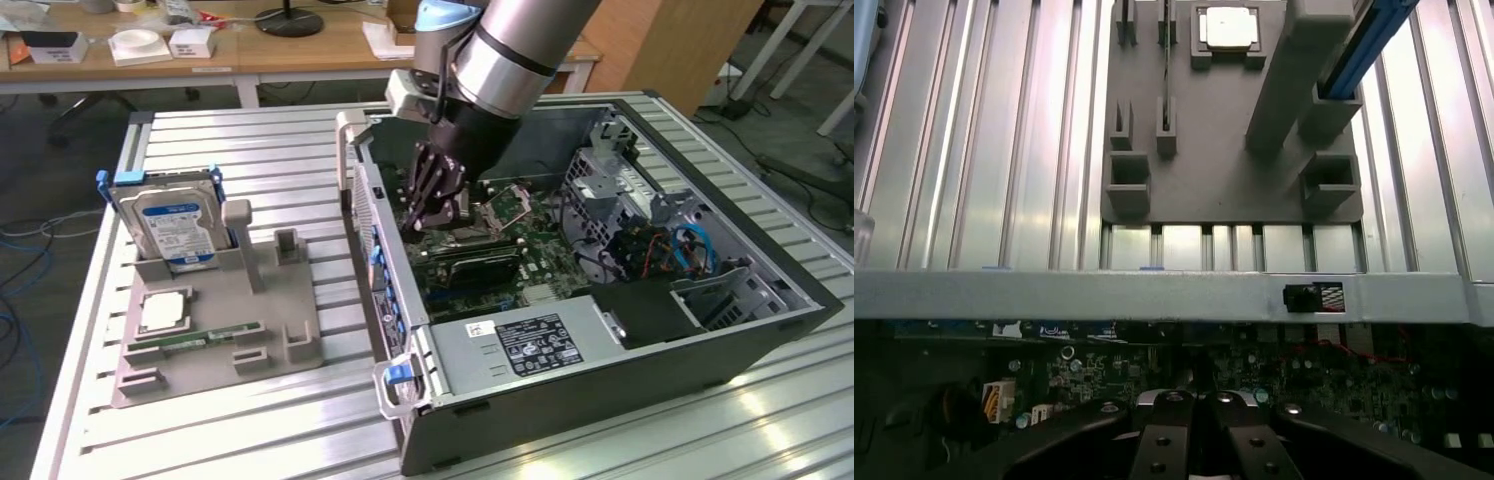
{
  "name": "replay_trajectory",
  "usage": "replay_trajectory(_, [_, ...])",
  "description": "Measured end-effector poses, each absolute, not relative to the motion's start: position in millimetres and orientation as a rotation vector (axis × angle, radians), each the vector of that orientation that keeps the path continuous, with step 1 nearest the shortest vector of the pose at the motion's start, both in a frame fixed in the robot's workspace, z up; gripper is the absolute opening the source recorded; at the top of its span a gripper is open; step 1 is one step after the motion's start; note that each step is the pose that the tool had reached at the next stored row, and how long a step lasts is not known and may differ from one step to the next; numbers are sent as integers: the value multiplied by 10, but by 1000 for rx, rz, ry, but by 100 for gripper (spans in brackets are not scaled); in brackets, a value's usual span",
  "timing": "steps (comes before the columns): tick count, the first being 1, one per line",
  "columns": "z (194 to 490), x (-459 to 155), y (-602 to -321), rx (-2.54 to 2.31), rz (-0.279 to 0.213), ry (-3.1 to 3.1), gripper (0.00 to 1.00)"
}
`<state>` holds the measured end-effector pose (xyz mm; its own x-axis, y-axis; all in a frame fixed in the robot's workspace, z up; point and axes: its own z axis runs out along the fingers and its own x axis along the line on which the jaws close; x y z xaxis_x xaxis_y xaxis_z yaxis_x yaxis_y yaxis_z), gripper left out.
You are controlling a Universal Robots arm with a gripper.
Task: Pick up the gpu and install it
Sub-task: 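Press down on the gpu until it lock into place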
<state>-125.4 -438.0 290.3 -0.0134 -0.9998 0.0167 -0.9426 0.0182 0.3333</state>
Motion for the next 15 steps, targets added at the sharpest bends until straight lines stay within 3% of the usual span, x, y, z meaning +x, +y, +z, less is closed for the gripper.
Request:
replay_trajectory(6, [2904,-1234,-4397,1973,-400,-2004,10])
replay_trajectory(15, [2888,-1193,-4465,1964,-410,-1996,10])
